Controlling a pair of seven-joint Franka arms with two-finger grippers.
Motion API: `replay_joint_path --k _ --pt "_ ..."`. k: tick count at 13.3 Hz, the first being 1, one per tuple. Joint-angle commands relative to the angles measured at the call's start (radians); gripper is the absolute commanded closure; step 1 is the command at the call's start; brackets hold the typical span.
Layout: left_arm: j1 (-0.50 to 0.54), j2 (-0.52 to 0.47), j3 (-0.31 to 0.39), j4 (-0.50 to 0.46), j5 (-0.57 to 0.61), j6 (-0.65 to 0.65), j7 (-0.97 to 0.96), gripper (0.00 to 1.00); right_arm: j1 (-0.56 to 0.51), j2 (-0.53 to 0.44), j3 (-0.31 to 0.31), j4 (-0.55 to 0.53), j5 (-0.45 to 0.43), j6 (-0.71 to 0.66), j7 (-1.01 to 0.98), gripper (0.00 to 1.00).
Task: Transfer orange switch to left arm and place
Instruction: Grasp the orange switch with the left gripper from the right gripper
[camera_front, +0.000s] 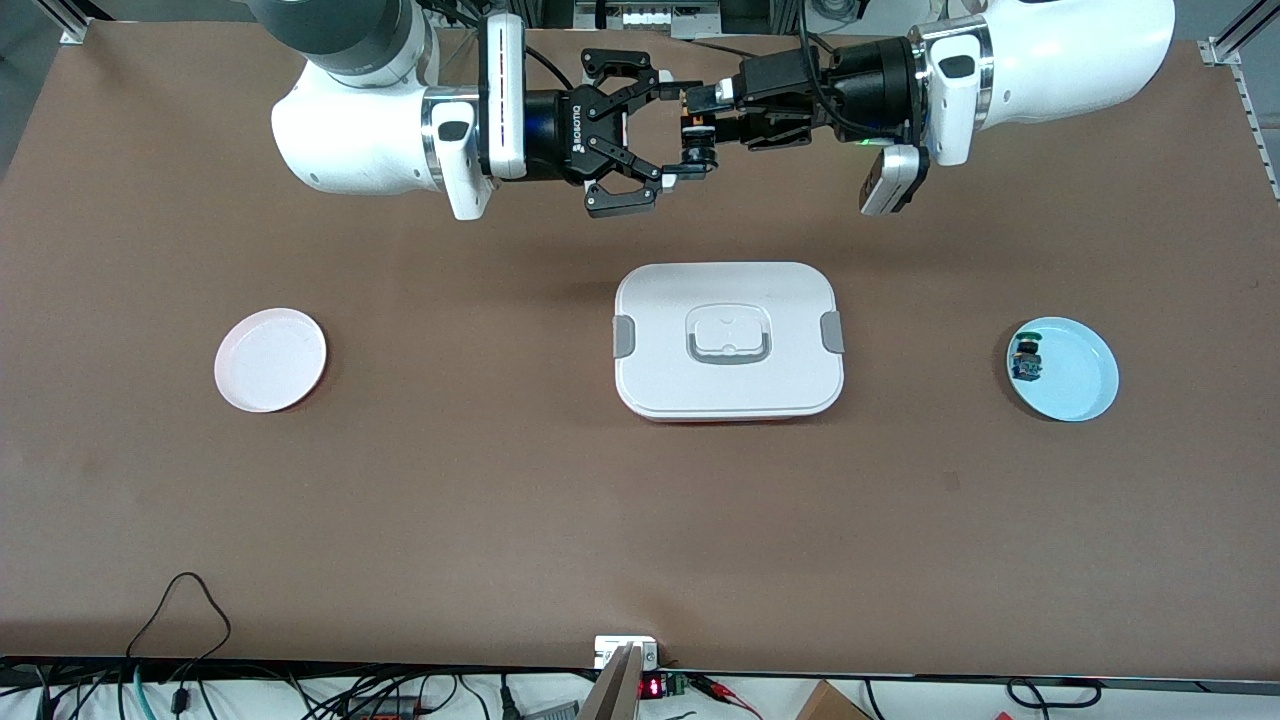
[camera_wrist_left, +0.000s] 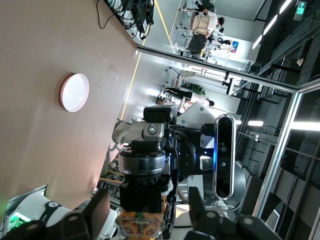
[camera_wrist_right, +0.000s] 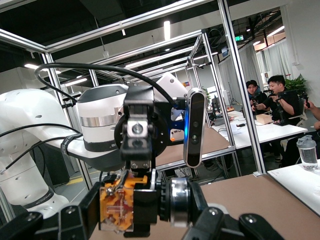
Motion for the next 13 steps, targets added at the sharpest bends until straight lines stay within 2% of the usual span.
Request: replay_joint_path --k 1,2,3,5,6,7,8,9,13 --pt "0.008 0.007 -0.002 0.011 -0.023 -0.004 0.036 0.56 0.006 -0.012 0.000 -0.011 0.026 0.011 -0.023 1.00" --pt "0.008 0.007 -0.001 0.011 -0.023 -0.004 0.036 0.62 0.006 -0.012 0.000 -0.014 0.026 0.011 -0.023 1.00" --pt "0.010 0.007 -0.001 0.011 -0.023 -0.004 0.036 0.62 0.006 -0.012 0.000 -0.017 0.025 0.010 -0.024 1.00" --pt "0.010 0.007 -0.001 0.016 -0.014 -0.005 0.033 0.92 0.006 -0.015 -0.002 -0.021 0.025 0.008 -0.023 1.00" --pt "0.011 0.007 0.002 0.016 -0.011 -0.022 0.033 1.00 0.006 -0.018 0.000 -0.022 0.025 0.010 -0.024 0.60" --pt "0.021 0.007 0.004 0.016 -0.011 -0.031 0.033 1.00 0.005 -0.022 0.000 -0.024 0.026 0.010 -0.024 0.05" --pt "0.033 0.007 0.002 0.016 -0.009 -0.043 0.033 1.00 0.002 -0.024 -0.002 -0.024 0.025 0.010 -0.024 0.00" --pt "0.066 0.010 0.005 0.019 0.003 -0.121 0.034 1.00 -0.003 -0.024 -0.002 -0.024 0.025 0.007 -0.024 0.00" --pt "0.171 0.032 0.004 0.068 0.181 -0.322 0.031 1.00 -0.026 -0.024 -0.005 -0.066 0.028 -0.003 -0.021 0.00"
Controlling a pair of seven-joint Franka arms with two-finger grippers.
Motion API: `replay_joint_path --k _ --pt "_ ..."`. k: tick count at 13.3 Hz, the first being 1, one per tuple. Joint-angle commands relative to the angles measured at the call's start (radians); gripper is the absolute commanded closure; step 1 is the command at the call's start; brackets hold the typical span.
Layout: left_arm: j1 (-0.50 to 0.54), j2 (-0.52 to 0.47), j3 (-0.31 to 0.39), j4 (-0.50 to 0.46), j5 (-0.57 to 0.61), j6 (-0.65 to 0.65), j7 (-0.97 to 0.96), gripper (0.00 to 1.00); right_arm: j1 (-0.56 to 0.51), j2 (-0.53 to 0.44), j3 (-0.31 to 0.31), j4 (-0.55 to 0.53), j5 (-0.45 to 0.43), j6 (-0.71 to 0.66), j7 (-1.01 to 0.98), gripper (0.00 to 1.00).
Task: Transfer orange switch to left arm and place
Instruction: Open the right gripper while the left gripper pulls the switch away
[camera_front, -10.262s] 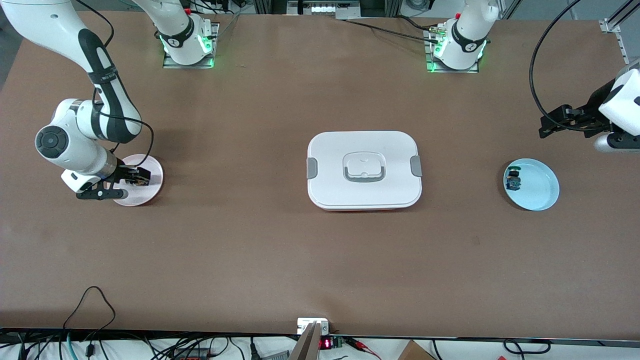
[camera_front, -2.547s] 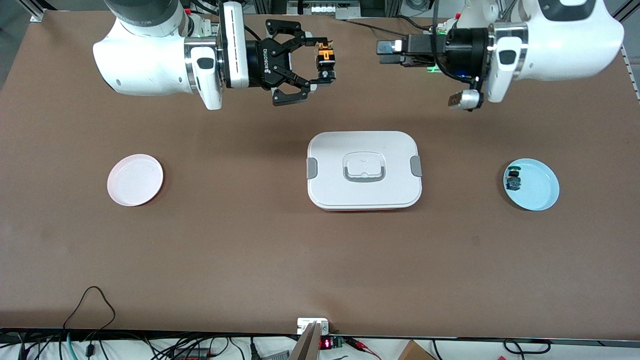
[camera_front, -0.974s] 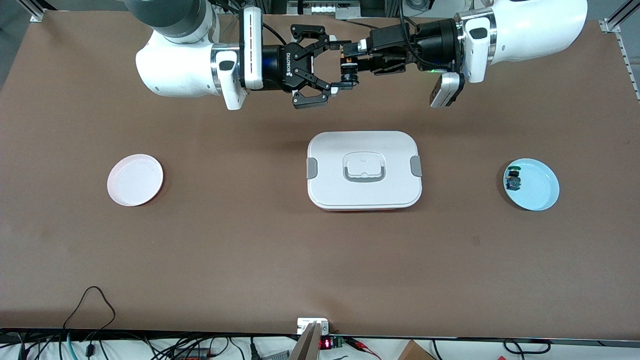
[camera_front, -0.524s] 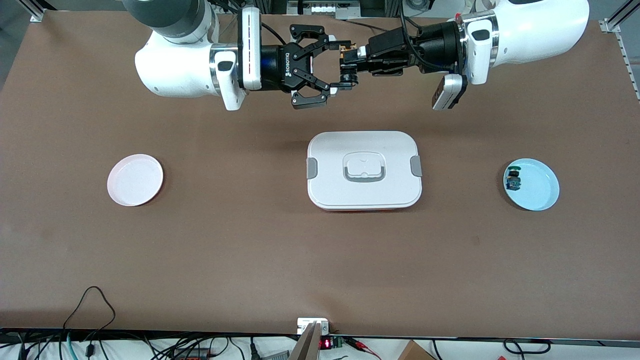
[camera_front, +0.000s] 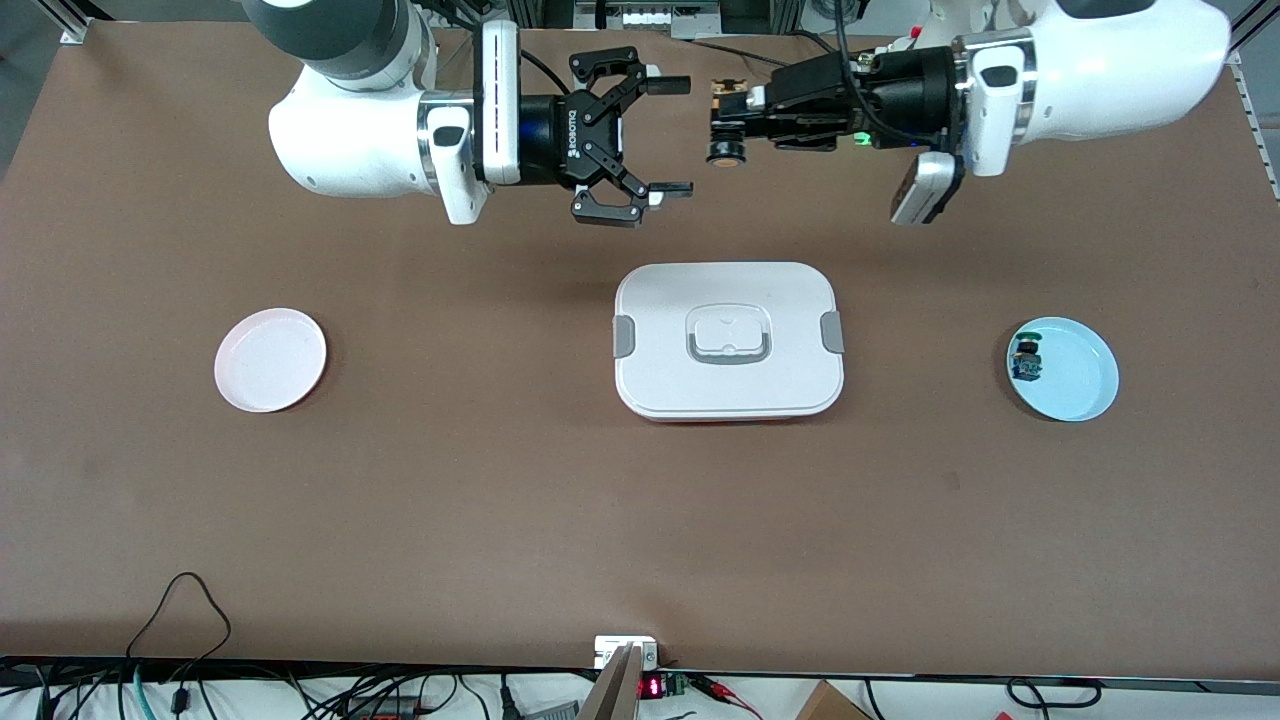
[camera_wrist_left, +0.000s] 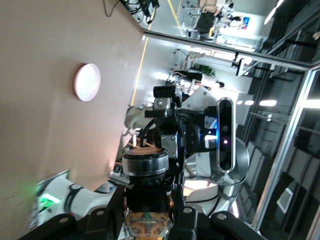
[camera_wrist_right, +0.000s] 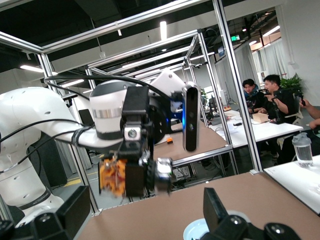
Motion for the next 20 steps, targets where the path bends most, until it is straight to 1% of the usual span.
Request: replay_joint_path --k 1,2,3,4,6,8,10,12,13,14,15,16,18,19,20 --pt "0.082 0.031 -0.005 0.044 0.095 -0.136 0.006 1.00 -0.026 -0.023 0.001 -0.051 0.017 -0.005 -0.017 0.00" --pt "0.117 0.034 -0.005 0.043 0.134 -0.179 0.006 1.00 -0.032 -0.025 0.001 -0.058 0.017 -0.007 -0.020 0.00" --pt "0.146 0.046 -0.005 0.044 0.209 -0.211 0.011 1.00 -0.039 -0.023 0.001 -0.061 0.017 -0.007 -0.018 0.00" --pt "0.180 0.054 -0.006 0.046 0.297 -0.237 0.026 1.00 -0.046 -0.023 0.001 -0.063 0.016 -0.005 -0.012 0.00" --pt "0.252 0.085 -0.005 0.046 0.465 -0.291 0.123 1.00 -0.076 -0.023 0.000 -0.064 0.007 -0.008 -0.008 0.00" --pt "0.318 0.125 -0.006 0.052 0.640 -0.307 0.196 1.00 -0.117 -0.023 -0.002 -0.081 -0.013 -0.063 -0.011 0.00" --pt "0.369 0.169 -0.006 0.075 0.833 -0.310 0.218 1.00 -0.173 -0.023 -0.003 -0.094 -0.080 -0.123 -0.011 0.00" --pt "0.403 0.256 -0.003 0.127 1.024 -0.310 0.258 1.00 -0.229 -0.022 -0.011 -0.103 -0.163 -0.192 -0.008 0.00" --pt "0.436 0.302 -0.005 0.153 1.123 -0.307 0.267 1.00 -0.239 -0.022 -0.029 -0.110 -0.188 -0.223 -0.004 0.00" --pt "0.446 0.341 -0.003 0.188 1.234 -0.303 0.267 1.00 -0.240 -0.020 -0.055 -0.112 -0.209 -0.258 0.008 0.00" --pt "0.446 0.370 -0.006 0.204 1.371 -0.291 0.270 1.00 -0.240 -0.020 -0.077 -0.112 -0.238 -0.285 0.038 0.00" --pt "0.452 0.398 -0.006 0.204 1.481 -0.261 0.272 1.00 -0.240 -0.020 -0.092 -0.112 -0.278 -0.305 0.099 0.00" --pt "0.453 0.453 0.003 0.202 1.602 -0.227 0.257 1.00 -0.240 -0.023 -0.100 -0.106 -0.353 -0.319 0.249 0.00" --pt "0.461 0.514 0.007 0.204 1.668 -0.198 0.255 1.00 -0.239 -0.031 -0.100 -0.103 -0.396 -0.321 0.347 0.00" --pt "0.472 0.577 0.015 0.202 1.731 -0.125 0.253 1.00 -0.237 -0.046 -0.100 -0.100 -0.445 -0.319 0.468 0.00"
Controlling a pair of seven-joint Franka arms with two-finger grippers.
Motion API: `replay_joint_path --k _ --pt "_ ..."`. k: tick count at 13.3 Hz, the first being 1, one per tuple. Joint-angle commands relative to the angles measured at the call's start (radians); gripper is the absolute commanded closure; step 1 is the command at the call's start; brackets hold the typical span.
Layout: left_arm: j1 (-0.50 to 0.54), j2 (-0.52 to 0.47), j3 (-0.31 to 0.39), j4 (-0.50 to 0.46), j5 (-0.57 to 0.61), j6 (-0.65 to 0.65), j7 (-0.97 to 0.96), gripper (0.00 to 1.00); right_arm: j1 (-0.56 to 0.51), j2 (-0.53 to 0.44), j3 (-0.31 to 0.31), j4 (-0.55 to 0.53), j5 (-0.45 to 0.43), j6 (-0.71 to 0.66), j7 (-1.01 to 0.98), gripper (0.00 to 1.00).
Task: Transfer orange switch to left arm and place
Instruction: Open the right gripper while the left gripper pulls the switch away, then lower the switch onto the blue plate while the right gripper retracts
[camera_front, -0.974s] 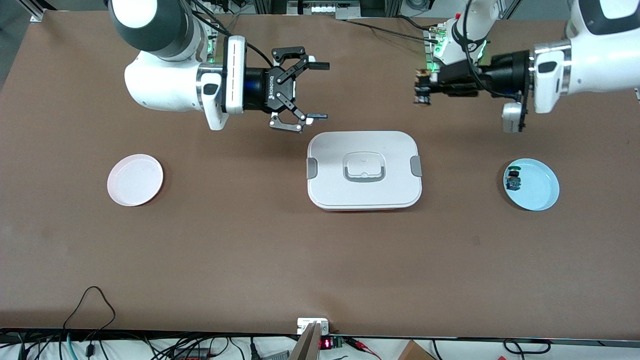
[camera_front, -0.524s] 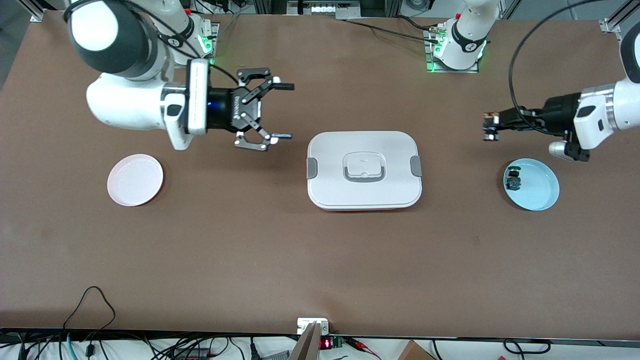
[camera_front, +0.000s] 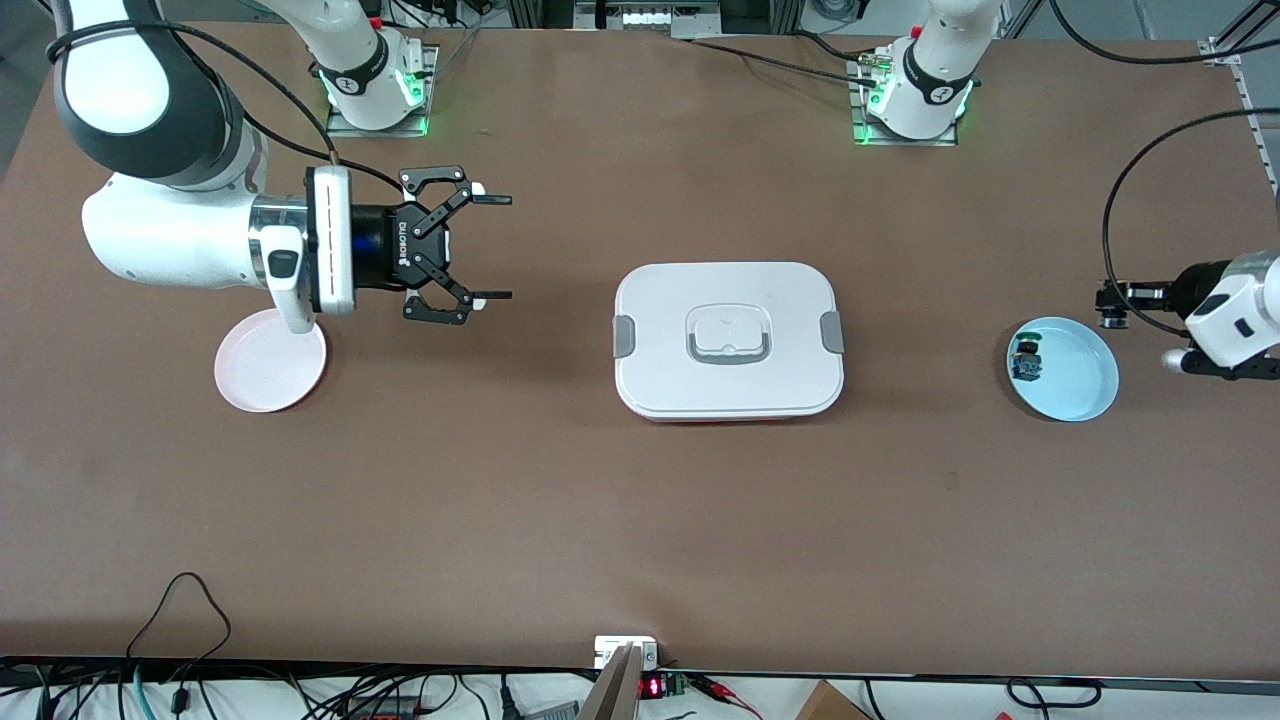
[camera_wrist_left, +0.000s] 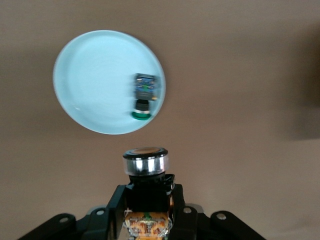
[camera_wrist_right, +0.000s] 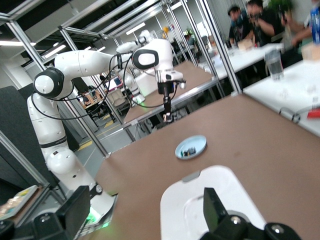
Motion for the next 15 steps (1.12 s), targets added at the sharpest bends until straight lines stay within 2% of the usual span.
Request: replay_joint_path --k 1,3,5,7,11,15 --pt "0.027 0.177 0.014 0.038 0.136 0.124 -0.010 1.00 0.002 -0.054 0.004 -0.003 -0.112 -0.006 0.291 0.00" --pt "0.036 0.256 0.051 0.033 0.176 0.233 -0.030 1.00 0.007 -0.062 0.004 0.021 -0.188 -0.004 0.501 0.00" --pt "0.016 0.262 0.053 0.036 0.208 0.235 -0.107 1.00 0.005 -0.078 0.003 0.025 -0.285 -0.005 0.640 0.00" --pt "-0.013 0.270 0.053 0.036 0.239 0.233 -0.187 1.00 0.004 -0.111 -0.014 0.025 -0.421 -0.021 0.710 0.00" --pt "-0.019 0.342 0.051 0.038 0.326 0.255 -0.228 0.95 0.005 -0.141 -0.048 0.026 -0.662 -0.048 1.089 0.00" --pt "-0.025 0.345 0.053 0.038 0.340 0.263 -0.250 0.97 0.001 -0.145 -0.050 0.032 -1.071 -0.074 1.252 0.00"
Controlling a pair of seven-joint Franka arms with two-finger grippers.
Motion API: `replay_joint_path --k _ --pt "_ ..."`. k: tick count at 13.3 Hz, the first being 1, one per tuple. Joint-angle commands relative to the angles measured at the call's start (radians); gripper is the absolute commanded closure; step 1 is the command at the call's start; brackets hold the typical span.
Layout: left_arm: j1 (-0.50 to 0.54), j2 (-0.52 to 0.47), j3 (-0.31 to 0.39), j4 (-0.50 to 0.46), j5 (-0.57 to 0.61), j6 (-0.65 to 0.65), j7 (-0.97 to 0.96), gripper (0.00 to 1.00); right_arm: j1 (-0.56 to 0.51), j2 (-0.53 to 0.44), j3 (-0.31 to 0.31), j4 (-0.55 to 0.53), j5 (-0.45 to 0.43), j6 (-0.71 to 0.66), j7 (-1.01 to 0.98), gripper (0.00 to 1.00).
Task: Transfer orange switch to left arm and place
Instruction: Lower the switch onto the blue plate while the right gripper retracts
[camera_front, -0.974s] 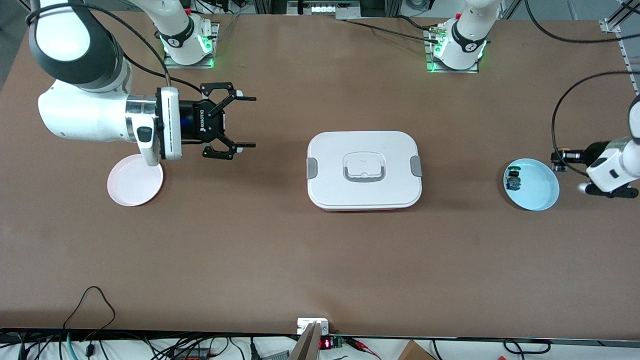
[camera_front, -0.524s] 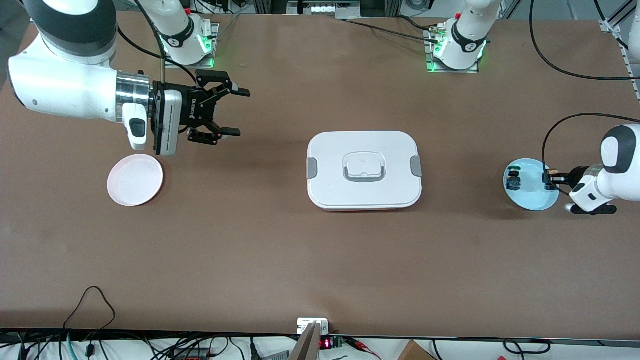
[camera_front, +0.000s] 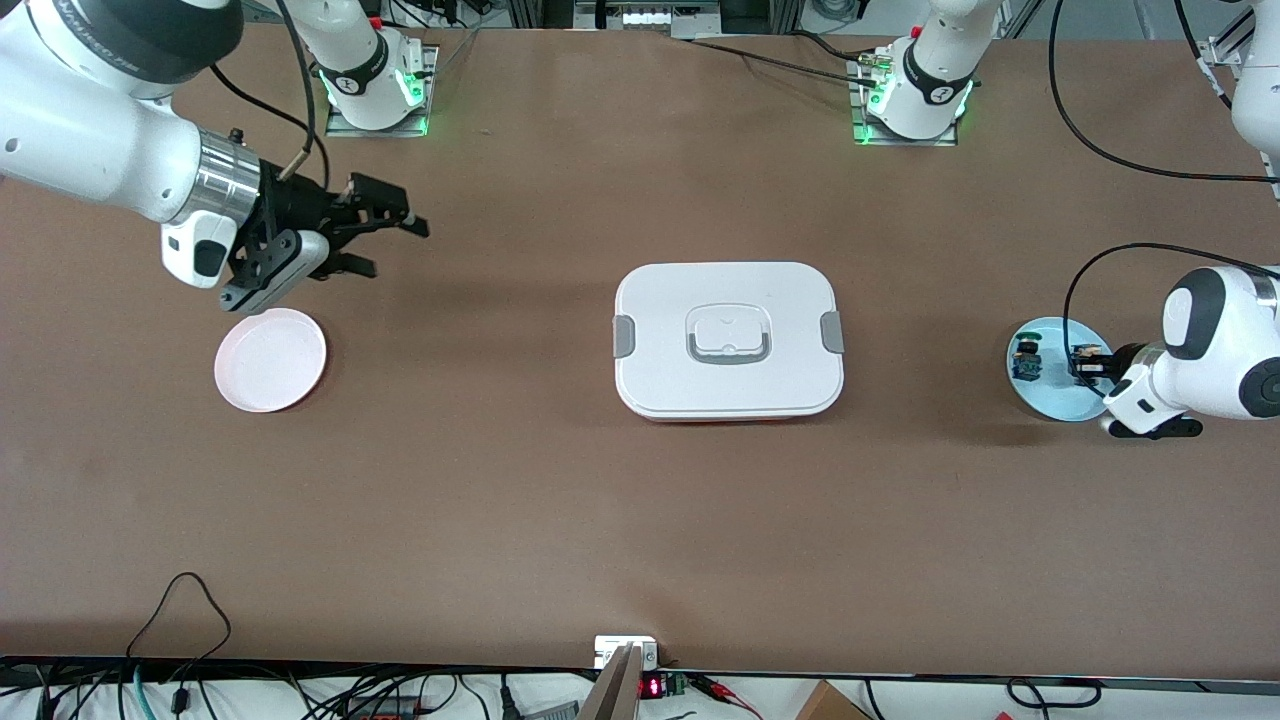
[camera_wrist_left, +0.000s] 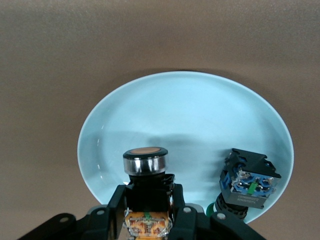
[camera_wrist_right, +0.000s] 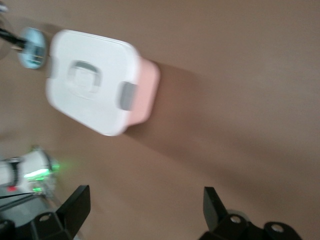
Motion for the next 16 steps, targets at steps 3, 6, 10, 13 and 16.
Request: replay_joint_path --k 3,6,10,13,16 --pt "-0.006 0.043 -0.006 0.016 0.115 -0.002 -0.046 0.69 -0.035 0.001 0.000 0.021 -0.387 -0.107 0.210 0.00" --pt "-0.010 0.044 -0.006 0.019 0.119 -0.002 -0.044 0.49 -0.102 0.021 0.000 0.089 -0.515 -0.153 0.216 0.00" --pt "-0.012 0.024 -0.018 0.056 0.105 -0.013 -0.018 0.00 -0.216 0.021 0.000 0.127 -0.501 -0.116 0.172 0.00" --pt "-0.010 0.009 -0.064 0.154 0.100 -0.086 -0.017 0.00 -0.211 0.018 0.007 0.225 -0.500 -0.159 0.169 0.00" --pt "-0.001 -0.006 -0.145 0.249 0.102 -0.178 -0.015 0.00 -0.217 0.023 0.004 0.270 -0.478 -0.250 0.177 0.00"
